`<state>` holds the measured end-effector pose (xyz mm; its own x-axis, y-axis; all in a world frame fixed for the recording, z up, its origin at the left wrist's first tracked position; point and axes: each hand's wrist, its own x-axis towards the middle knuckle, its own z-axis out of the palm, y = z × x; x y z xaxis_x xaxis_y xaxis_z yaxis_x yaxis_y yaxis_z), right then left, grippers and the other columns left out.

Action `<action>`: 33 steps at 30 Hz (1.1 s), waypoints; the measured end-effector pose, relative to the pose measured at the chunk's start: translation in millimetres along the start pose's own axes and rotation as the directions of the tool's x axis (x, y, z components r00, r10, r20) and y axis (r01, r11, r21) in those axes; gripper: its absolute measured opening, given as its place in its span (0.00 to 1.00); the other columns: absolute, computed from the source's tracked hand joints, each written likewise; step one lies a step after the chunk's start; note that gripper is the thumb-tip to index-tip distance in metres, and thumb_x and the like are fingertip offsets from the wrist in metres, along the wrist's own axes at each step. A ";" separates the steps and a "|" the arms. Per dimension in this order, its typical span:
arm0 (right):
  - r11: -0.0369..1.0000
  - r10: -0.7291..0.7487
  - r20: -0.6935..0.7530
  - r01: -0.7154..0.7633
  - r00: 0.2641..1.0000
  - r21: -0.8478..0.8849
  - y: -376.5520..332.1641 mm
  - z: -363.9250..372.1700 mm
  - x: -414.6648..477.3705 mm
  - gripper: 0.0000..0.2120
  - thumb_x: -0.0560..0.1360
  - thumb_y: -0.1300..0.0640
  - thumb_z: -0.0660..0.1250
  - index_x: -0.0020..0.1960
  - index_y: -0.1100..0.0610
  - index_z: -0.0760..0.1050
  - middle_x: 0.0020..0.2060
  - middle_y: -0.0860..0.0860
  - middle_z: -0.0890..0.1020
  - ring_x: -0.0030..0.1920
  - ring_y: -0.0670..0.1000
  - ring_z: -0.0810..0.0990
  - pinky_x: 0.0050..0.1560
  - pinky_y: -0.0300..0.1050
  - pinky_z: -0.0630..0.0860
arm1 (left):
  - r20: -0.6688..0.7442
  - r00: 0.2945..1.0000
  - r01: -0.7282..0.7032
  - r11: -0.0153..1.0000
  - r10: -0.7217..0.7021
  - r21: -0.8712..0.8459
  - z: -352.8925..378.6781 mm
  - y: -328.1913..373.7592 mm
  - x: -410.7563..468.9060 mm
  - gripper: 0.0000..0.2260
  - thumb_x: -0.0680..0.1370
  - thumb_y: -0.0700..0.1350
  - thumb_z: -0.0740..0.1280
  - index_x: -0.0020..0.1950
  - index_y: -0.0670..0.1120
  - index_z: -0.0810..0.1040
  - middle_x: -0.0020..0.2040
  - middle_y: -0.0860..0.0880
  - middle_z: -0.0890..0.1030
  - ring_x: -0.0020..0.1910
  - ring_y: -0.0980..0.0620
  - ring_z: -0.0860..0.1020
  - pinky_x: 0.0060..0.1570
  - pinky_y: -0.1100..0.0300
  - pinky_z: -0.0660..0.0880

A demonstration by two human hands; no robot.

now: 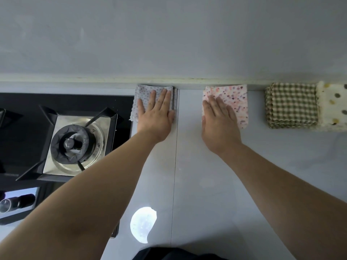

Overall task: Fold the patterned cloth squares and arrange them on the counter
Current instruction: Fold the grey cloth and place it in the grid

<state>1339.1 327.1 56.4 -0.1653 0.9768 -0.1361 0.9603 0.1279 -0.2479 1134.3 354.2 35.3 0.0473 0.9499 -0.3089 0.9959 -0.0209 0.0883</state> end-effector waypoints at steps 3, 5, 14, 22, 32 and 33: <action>1.000 -0.003 -0.011 0.003 1.000 0.011 -1.3 2.1 -1.0 0.25 0.85 0.54 0.50 0.81 0.59 0.56 0.82 0.55 0.55 0.82 0.54 0.49 0.81 0.55 0.45 | 0.008 1.000 -0.005 1.000 0.005 0.001 -1.6 -3.4 -1.4 0.27 0.84 0.57 0.39 0.82 0.54 0.36 0.82 0.58 0.37 0.81 0.51 0.34 0.77 0.38 0.37; 1.000 0.001 -0.015 -0.001 1.000 0.013 -0.9 2.0 -0.8 0.26 0.85 0.54 0.50 0.81 0.59 0.57 0.82 0.55 0.56 0.82 0.55 0.49 0.81 0.55 0.45 | 0.012 1.000 -0.005 1.000 0.005 0.005 -2.6 -2.8 -2.0 0.27 0.84 0.57 0.38 0.82 0.53 0.36 0.82 0.58 0.37 0.81 0.50 0.34 0.77 0.37 0.37; 0.998 0.061 0.030 -0.060 0.998 -0.019 14.2 -10.4 3.6 0.30 0.83 0.55 0.54 0.83 0.58 0.51 0.83 0.53 0.50 0.82 0.55 0.45 0.81 0.56 0.42 | -0.135 0.986 -0.103 0.995 0.100 -0.010 -10.5 29.7 -6.5 0.28 0.85 0.56 0.42 0.83 0.46 0.43 0.83 0.51 0.43 0.82 0.49 0.39 0.79 0.43 0.37; 0.988 0.139 0.022 -0.137 0.990 -0.071 50.1 -27.9 1.5 0.32 0.81 0.60 0.57 0.82 0.57 0.51 0.83 0.52 0.51 0.82 0.54 0.46 0.80 0.57 0.46 | -0.115 0.884 -0.463 0.884 0.454 -0.071 -13.5 101.8 -4.6 0.25 0.87 0.48 0.47 0.84 0.47 0.47 0.84 0.50 0.47 0.82 0.51 0.43 0.80 0.51 0.42; 0.986 0.163 0.163 -0.155 0.973 -0.060 48.7 -11.9 4.9 0.32 0.82 0.57 0.57 0.83 0.58 0.50 0.83 0.53 0.50 0.79 0.57 0.57 0.76 0.53 0.59 | 0.071 0.936 -0.346 0.938 0.345 -0.003 -4.2 121.1 3.6 0.29 0.84 0.43 0.51 0.83 0.45 0.42 0.83 0.48 0.41 0.81 0.50 0.37 0.79 0.54 0.39; 0.989 0.146 0.171 -0.140 0.974 -0.051 43.3 -10.7 8.4 0.32 0.82 0.57 0.57 0.83 0.58 0.49 0.83 0.53 0.50 0.80 0.58 0.57 0.76 0.53 0.59 | 0.070 0.942 -0.330 0.944 0.329 -0.005 -4.3 114.5 2.7 0.29 0.84 0.43 0.51 0.83 0.45 0.42 0.83 0.49 0.41 0.81 0.51 0.37 0.79 0.55 0.39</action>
<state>1381.7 342.7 54.7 -0.0589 0.9410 -0.3333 0.9841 -0.0013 -0.1776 1248.0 355.7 48.7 0.3779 0.8659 -0.3276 0.9241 -0.3313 0.1904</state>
